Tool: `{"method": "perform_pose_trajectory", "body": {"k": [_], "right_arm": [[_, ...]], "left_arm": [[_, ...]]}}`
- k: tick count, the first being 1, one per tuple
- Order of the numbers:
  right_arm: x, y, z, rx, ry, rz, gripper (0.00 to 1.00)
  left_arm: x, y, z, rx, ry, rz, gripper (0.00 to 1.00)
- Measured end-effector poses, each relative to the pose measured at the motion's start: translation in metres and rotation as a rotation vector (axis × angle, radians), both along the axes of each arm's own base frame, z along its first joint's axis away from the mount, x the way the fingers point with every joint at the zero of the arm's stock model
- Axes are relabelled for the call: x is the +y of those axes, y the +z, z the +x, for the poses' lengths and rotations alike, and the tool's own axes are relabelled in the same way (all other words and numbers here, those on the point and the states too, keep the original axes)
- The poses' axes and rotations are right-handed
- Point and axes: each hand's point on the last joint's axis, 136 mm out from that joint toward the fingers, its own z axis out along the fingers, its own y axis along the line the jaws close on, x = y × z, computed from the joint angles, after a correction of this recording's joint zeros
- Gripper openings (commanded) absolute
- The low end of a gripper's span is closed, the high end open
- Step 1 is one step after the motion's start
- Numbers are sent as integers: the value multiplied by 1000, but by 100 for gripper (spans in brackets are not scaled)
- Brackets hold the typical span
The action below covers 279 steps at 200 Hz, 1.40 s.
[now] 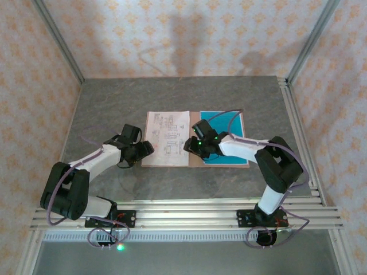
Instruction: Put the files into the folder
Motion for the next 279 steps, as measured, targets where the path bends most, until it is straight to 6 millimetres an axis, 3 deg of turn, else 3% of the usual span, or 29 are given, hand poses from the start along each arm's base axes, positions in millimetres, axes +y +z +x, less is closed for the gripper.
{"method": "perform_pose_trajectory", "body": {"k": [36,105,227,279], "right_arm": [[2,14,2,-23,4,19,43],[-13,-32,-15,68,-5,-55,41],[-5,-35,1,9,-16,-9,40],[-5,-34,2,17,-13,9,40]], "left_arm": [[-2,1,1,-6,-7,-11,75],[-5,1,2,-8,-22,-21,75],[6,-9,14,2,-5,-72,82],[10,-12,15,-10,47,-125,72]]}}
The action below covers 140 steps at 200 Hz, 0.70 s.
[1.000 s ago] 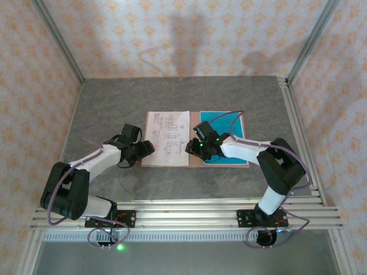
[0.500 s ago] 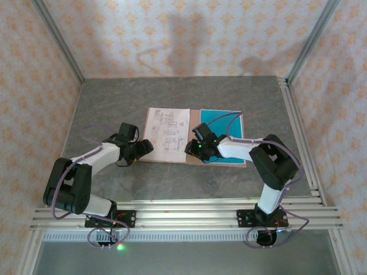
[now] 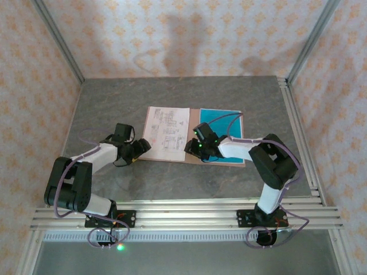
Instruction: Put the files into the folder
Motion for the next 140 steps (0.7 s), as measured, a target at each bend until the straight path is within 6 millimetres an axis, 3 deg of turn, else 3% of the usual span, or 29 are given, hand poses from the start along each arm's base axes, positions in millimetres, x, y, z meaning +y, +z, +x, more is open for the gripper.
{"method": "perform_pose_trajectory", "body": {"k": [59,97,123,140], "right_arm": [[1,0,1,5,3,15,40],[0,0,2,4,-1,21,39],[0,1,3,6,0,25,39],[0,0,3,8,0,28,39]], "left_arm": [[1,4,1,-54,65,-58,60],[-22,29,22,-194,5,-149,51],[-25,44,27,-248,-7,-171,48],[-25,52,28,-275,-9,-176,38]]}}
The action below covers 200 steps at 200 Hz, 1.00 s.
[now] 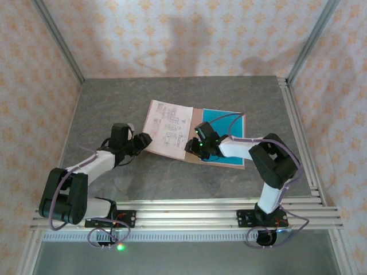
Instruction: Put the files into the folder
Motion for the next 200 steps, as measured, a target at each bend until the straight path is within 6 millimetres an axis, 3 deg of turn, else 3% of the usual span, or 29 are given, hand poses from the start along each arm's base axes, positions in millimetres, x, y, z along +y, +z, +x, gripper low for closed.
{"method": "perform_pose_trajectory", "body": {"k": [41,112,130,151,164,179,189,200], "right_arm": [[1,1,0,3,4,12,43],[12,19,-1,29,90,26,53],[16,39,5,9,98,36,55],[13,78,12,-61,87,66,56],[-1,101,18,-110,47,81,52],[-31,116,29,-149,-40,95,44],[-62,113,36,-146,-127,89,41],[-98,95,39,-114,-224,61,39]], "left_arm": [[-1,13,-2,-40,-17,10,0],[-1,42,-27,-92,-40,155,0],[3,54,-33,-112,-39,211,0],[14,64,-40,-121,-17,277,0],[22,68,-46,-123,-4,314,0],[31,74,-53,-130,13,351,0],[36,79,-57,-136,20,372,0],[39,85,-62,-143,25,393,0]]}}
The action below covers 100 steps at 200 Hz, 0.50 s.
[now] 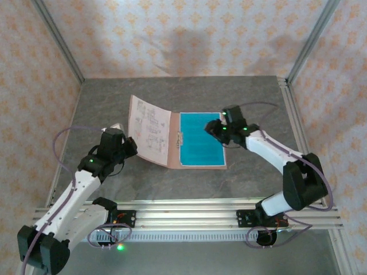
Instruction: Put the files into the folder
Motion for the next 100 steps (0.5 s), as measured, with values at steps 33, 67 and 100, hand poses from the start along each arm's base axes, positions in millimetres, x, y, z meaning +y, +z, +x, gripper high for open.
{"method": "perform_pose_trajectory", "body": {"k": [33,67,100], "right_arm": [[-52,-63,-24,178,-119,-82,35],[-51,-92,-29,256,-111,-109,25],[-53,-101,-32,301,-124,-109,15]], "left_arm": [[6,16,-10,-15,-11,54,0],[-3,34,-10,-28,-80,106,0],[-30,56,-6,-66,-176,136,0]]}}
